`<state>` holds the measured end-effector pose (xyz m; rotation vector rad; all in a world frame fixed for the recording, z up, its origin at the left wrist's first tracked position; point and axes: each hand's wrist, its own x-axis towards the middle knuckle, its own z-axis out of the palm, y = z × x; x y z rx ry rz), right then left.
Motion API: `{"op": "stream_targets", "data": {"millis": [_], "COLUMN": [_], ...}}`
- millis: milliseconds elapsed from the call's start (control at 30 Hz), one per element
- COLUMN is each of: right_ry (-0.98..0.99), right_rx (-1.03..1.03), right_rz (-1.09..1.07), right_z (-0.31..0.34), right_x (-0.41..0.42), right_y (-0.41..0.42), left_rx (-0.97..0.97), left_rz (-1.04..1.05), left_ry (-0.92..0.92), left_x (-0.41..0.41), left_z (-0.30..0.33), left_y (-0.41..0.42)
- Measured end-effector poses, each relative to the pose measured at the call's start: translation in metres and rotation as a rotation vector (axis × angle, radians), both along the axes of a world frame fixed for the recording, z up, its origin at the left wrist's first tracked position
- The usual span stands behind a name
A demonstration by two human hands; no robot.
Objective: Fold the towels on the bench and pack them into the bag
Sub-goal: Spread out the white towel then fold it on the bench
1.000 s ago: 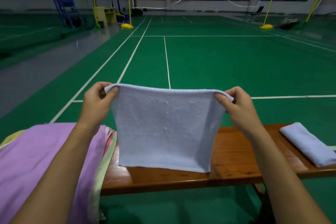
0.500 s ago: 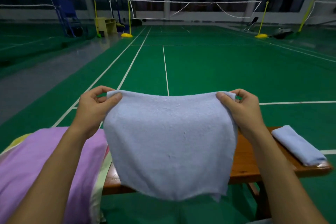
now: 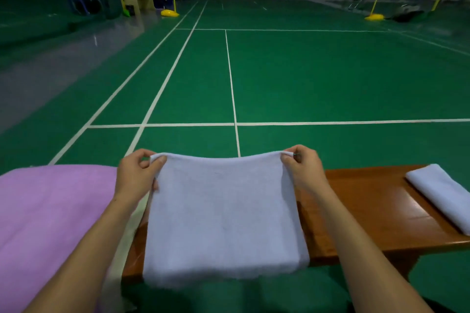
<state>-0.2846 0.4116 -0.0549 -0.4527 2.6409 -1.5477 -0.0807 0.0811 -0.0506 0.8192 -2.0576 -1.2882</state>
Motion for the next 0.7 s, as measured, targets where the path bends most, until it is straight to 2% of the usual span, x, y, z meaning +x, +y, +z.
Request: {"op": "stream_targets", "data": {"millis": [100, 200, 267, 333, 533, 700], "right_ry": [0.04, 0.018, 0.001, -0.008, -0.038, -0.143], "right_rx": [0.077, 0.053, 0.052, 0.139, 0.262, 0.476], "right_rz": [-0.045, -0.11, -0.117, -0.089, -0.038, 0.019], "right_z": [-0.017, -0.03, -0.036, -0.039, -0.025, -0.033], "right_x": [-0.01, -0.013, -0.015, -0.016, 0.002, 0.049], "right_y": [-0.015, -0.026, -0.029, -0.027, 0.007, 0.057], "left_rx": [0.093, 0.128, 0.101, 0.027, -0.031, -0.076], "left_rz": [0.056, 0.064, 0.034, 0.007, -0.175, -0.327], "left_ry": [0.007, -0.012, -0.051, -0.13, -0.191, -0.198], "left_x": [-0.018, -0.03, -0.033, -0.032, -0.017, 0.0], "left_z": [-0.018, -0.03, -0.037, -0.04, -0.035, -0.029], "left_y": [-0.004, -0.005, -0.008, -0.01, 0.004, 0.033]}}
